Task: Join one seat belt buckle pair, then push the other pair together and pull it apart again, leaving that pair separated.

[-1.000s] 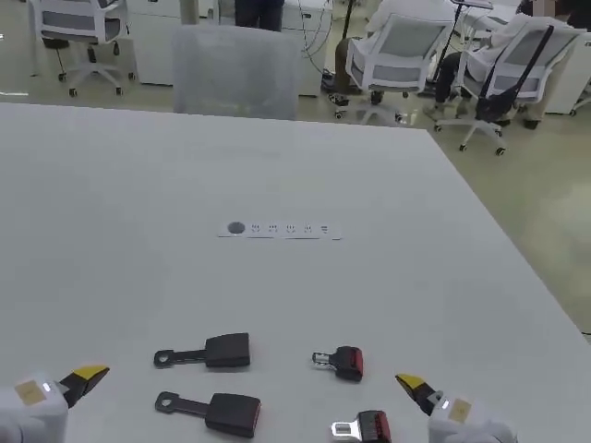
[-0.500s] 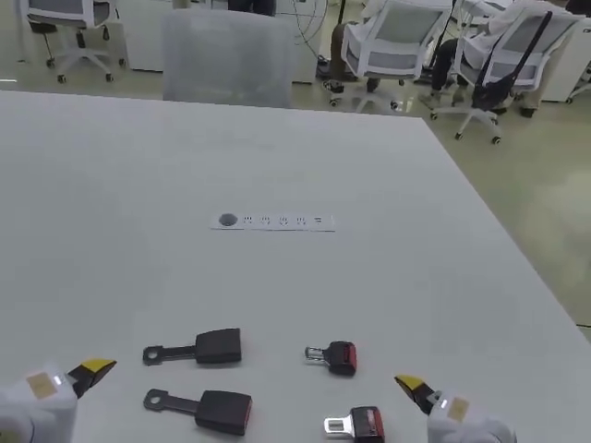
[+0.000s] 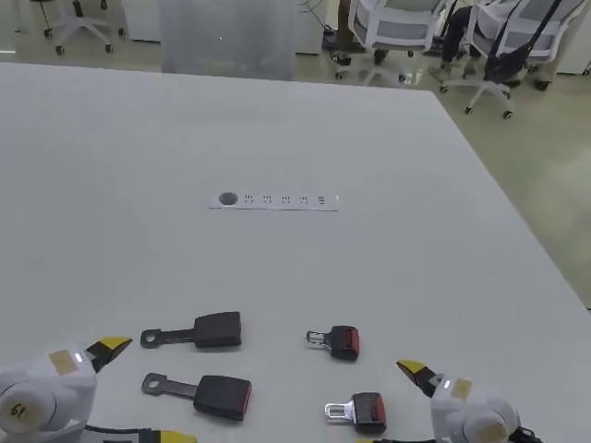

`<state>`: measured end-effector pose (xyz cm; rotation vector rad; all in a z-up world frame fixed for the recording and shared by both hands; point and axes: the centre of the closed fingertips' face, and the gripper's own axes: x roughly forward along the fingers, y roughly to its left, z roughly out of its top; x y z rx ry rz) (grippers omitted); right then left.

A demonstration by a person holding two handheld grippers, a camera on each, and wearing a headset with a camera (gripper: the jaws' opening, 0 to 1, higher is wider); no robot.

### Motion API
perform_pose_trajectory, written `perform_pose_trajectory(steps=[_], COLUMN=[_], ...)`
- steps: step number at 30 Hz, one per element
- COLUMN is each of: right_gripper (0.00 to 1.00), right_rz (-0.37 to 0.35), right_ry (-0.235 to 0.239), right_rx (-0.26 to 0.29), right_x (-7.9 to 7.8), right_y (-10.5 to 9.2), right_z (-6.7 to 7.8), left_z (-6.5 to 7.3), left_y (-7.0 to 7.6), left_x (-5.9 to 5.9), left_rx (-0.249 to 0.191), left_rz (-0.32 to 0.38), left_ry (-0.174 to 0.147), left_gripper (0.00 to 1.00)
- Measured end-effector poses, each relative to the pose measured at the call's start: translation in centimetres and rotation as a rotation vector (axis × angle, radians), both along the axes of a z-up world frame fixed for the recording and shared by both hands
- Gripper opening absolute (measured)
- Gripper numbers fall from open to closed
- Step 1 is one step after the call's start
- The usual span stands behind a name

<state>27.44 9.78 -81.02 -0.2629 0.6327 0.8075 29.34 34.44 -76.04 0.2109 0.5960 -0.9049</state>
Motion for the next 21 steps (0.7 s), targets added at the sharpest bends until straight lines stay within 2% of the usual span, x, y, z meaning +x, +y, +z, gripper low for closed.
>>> perform_pose_trajectory(steps=[5, 12, 21], right_gripper=[0.91, 0.88, 0.82], right_rz=[0.030, 0.079, 0.154], right_ry=[0.029, 0.058, 0.088], right_rx=[-0.010, -0.025, -0.073], right_x=[-0.1, -0.4, -0.5], right_y=[-0.1, 0.0, -0.6], right_z=[-1.0, -1.6, -2.5], left_z=[-0.7, -1.5, -2.4], left_y=[-0.6, -1.1, -2.2], left_x=[0.0, 0.4, 0.8], left_rx=[0.025, 0.042, 0.082], left_rz=[-0.035, -0.077, -0.170], left_ry=[0.014, 0.027, 0.026], left_gripper=[1.00, 1.00, 0.98])
